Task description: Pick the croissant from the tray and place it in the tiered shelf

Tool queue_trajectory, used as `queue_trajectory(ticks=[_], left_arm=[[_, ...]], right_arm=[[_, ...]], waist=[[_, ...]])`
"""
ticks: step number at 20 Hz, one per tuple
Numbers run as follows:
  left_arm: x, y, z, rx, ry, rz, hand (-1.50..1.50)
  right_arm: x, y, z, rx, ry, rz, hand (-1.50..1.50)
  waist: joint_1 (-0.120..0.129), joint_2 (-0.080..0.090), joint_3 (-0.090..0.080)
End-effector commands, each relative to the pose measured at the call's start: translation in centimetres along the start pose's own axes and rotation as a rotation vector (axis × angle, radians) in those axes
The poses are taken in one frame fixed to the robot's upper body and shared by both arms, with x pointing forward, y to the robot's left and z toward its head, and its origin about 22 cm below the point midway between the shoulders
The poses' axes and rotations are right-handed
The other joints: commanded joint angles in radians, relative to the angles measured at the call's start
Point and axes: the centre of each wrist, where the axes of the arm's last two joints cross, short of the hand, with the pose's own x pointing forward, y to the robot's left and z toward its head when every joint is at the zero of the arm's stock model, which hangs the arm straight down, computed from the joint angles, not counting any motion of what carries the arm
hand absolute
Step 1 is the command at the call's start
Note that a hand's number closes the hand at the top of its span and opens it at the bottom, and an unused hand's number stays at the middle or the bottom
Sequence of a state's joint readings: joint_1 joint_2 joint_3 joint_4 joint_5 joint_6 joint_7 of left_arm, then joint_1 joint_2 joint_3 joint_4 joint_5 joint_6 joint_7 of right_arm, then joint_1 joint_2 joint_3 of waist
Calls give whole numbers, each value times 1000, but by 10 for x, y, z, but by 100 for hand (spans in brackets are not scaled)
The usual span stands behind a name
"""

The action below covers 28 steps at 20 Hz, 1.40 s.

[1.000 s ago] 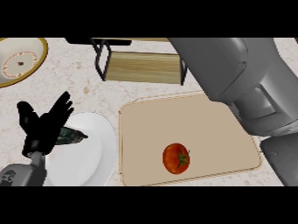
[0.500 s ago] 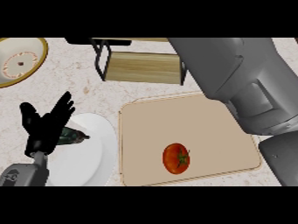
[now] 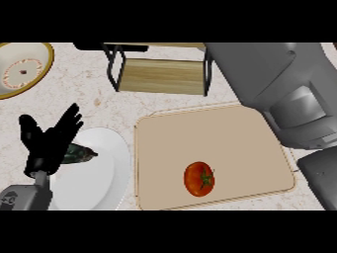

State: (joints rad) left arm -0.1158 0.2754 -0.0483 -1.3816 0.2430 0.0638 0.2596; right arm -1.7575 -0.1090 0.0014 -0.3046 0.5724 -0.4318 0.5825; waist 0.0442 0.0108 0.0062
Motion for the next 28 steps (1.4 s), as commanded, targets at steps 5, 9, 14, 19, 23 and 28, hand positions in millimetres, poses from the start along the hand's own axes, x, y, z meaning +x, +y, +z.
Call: queue_trajectory(ticks=[5, 9, 14, 19, 23, 28], left_arm=[[-15, 4, 9, 32, 94, 0, 0], [-22, 13, 4, 40, 100, 10, 0], [-19, -4, 1, 46, 104, -1, 0], [-26, 9, -2, 70, 102, 13, 0], [-42, 11, 16, 87, 107, 21, 0], [-48, 25, 21, 95, 127, 31, 0]], right_arm=[[-4, -11, -5, -46, 48, -316, -150], [3, -36, -12, -96, 77, -476, -150], [3, -40, -14, -281, 64, -455, -150], [-16, -98, -39, -442, 168, -504, -150], [-54, -109, -48, -477, 223, -540, -150], [-75, -151, -49, -422, 225, -578, -150]], waist=[[0, 1, -7], [-6, 3, -7], [-27, -4, -8], [-46, -7, -8], [-53, -16, -6], [-76, -26, -6]])
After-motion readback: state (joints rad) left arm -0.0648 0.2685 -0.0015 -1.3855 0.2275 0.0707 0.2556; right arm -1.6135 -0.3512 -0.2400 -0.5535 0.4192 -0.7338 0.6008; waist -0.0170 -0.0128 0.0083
